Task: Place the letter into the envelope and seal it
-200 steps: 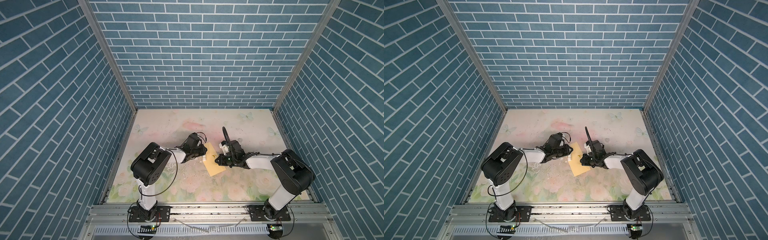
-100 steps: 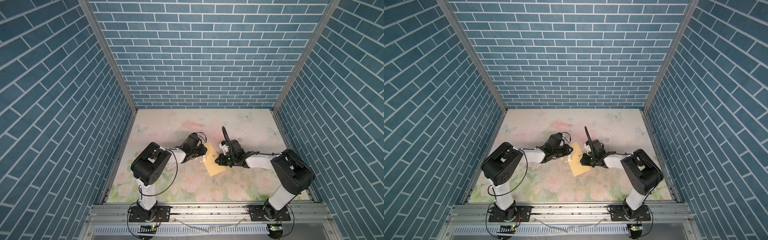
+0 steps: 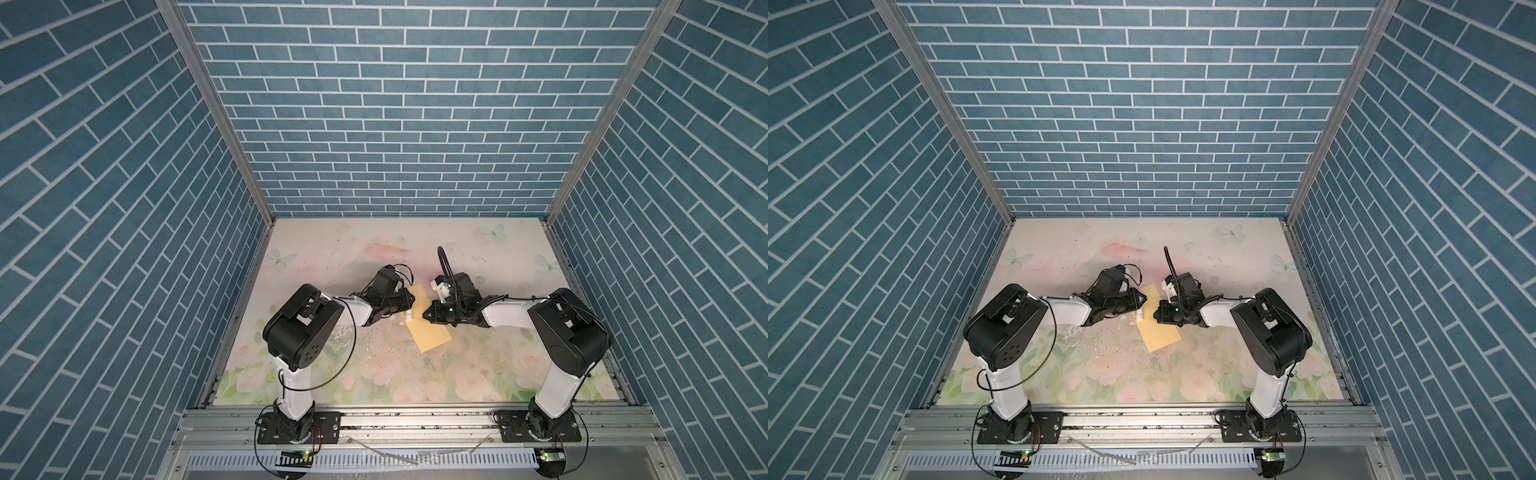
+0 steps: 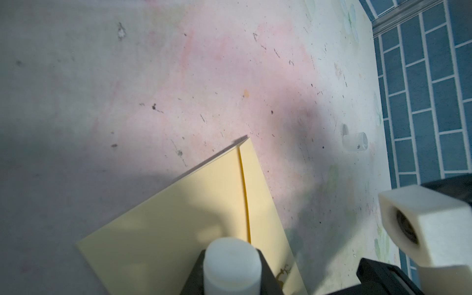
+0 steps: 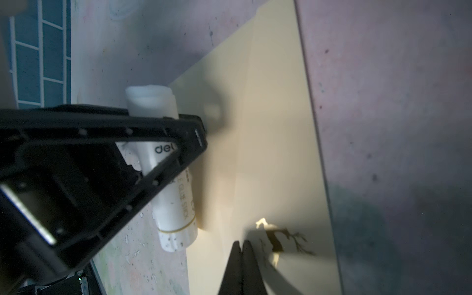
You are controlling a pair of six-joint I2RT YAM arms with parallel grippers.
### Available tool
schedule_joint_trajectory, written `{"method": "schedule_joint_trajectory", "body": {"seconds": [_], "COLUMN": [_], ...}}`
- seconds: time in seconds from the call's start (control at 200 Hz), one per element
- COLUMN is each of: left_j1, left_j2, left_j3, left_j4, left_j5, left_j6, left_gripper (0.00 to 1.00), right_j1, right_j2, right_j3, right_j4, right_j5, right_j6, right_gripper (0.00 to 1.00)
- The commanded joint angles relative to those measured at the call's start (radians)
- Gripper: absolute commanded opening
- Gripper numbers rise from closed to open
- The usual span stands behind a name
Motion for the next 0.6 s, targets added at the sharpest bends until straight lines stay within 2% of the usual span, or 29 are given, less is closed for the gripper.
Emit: {"method": "schedule_joint_trajectory", "body": {"seconds": [0.0,0.35,0.595], "left_j1": [-0.002,-0.002,-0.002], "left_j2": [0.044,0.04,0.042], "left_j3": [-0.004,-0.007,-0.009], "left_j4": [-0.053,-0.054,-0.052], "left_j5": [-0.026,-0.026,-0.026], "left_j6": [0.008,0.008,0.009], "left_gripper": [0.0,0.0,0.0], "right_j1": [0.01,-0.009,-0.042], "right_j2": [0.08,0.094,0.137], "right_j3": [0.004,0.038,0.13], "right_j4": [-0.082,-0.127,-0.176], "right_j5": [0.049,0.076,0.078], "right_j6": [0.018,-0.004,-0.027], "right_gripper": [0.0,0.0,0.0]}}
